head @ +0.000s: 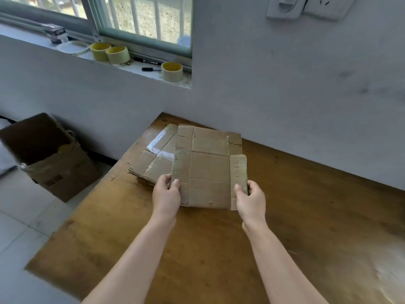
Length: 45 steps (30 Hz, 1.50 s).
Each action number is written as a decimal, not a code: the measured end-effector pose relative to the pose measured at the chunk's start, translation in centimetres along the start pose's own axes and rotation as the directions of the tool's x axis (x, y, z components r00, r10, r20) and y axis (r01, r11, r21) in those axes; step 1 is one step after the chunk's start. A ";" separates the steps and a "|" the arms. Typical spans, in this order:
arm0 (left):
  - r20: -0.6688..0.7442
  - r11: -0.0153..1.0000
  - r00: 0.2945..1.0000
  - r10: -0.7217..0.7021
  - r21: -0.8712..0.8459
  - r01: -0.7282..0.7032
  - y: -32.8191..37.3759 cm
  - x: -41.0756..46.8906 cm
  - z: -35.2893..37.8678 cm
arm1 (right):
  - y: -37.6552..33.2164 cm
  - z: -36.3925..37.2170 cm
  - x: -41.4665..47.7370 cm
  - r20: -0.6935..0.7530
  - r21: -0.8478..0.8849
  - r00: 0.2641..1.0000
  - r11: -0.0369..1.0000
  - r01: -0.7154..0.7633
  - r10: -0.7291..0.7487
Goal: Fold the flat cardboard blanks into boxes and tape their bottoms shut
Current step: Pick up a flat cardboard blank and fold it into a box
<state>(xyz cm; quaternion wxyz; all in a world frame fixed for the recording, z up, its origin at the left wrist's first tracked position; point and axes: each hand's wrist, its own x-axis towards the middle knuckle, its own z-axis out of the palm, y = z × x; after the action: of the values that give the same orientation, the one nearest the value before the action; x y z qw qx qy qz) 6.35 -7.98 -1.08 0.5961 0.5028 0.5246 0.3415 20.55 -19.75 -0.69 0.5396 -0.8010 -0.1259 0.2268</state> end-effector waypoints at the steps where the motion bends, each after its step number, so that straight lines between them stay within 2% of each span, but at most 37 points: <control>1: -0.004 1.000 1.000 0.001 -0.027 -0.001 -0.2 -1.5 0.6 | 0.3 -1.5 -0.5 -0.001 -0.001 1.000 1.000 0.016 -0.016; 4: -0.016 0.997 1.000 0.001 -0.083 -0.003 -1.1 -6.0 2.4 | 1.4 -5.9 -1.9 0.006 -0.013 0.999 0.999 0.047 -0.047; 9: -0.032 0.998 0.999 0.015 -0.068 -0.017 -2.5 -12.7 5.5 | 3.3 -12.7 -4.1 -0.016 -0.020 0.998 0.998 0.053 -0.054; 22: 0.182 0.991 0.983 -0.012 0.135 -0.013 -4.9 -23.2 10.2 | 8.5 -23.9 -11.0 -0.202 0.020 0.979 0.999 -0.032 0.035; 31: 0.293 0.975 0.956 0.032 0.199 -0.094 -6.0 -30.0 16.1 | 11.7 -32.9 -13.2 -0.292 0.062 0.954 0.997 -0.043 0.060; 38: 0.302 0.974 0.953 0.011 0.213 -0.078 -7.3 -35.8 24.3 | 13.9 -43.0 -12.2 -0.262 0.109 0.965 0.994 0.002 0.026; 42: 0.306 0.979 0.952 -0.017 0.198 -0.046 -8.6 -39.5 29.5 | 14.7 -49.3 -11.3 -0.215 0.281 0.970 0.958 -0.050 0.113; 45: 0.314 0.984 0.948 -0.061 0.176 0.005 -9.3 -41.6 32.7 | 15.3 -53.6 -10.3 -0.101 0.399 0.977 0.907 -0.134 0.189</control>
<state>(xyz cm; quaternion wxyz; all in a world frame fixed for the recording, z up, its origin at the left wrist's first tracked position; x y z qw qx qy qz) 27.91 -57.14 -0.07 0.6324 0.5924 0.4577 0.1991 37.75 -73.47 4.43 0.6749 -0.6988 0.0262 0.2355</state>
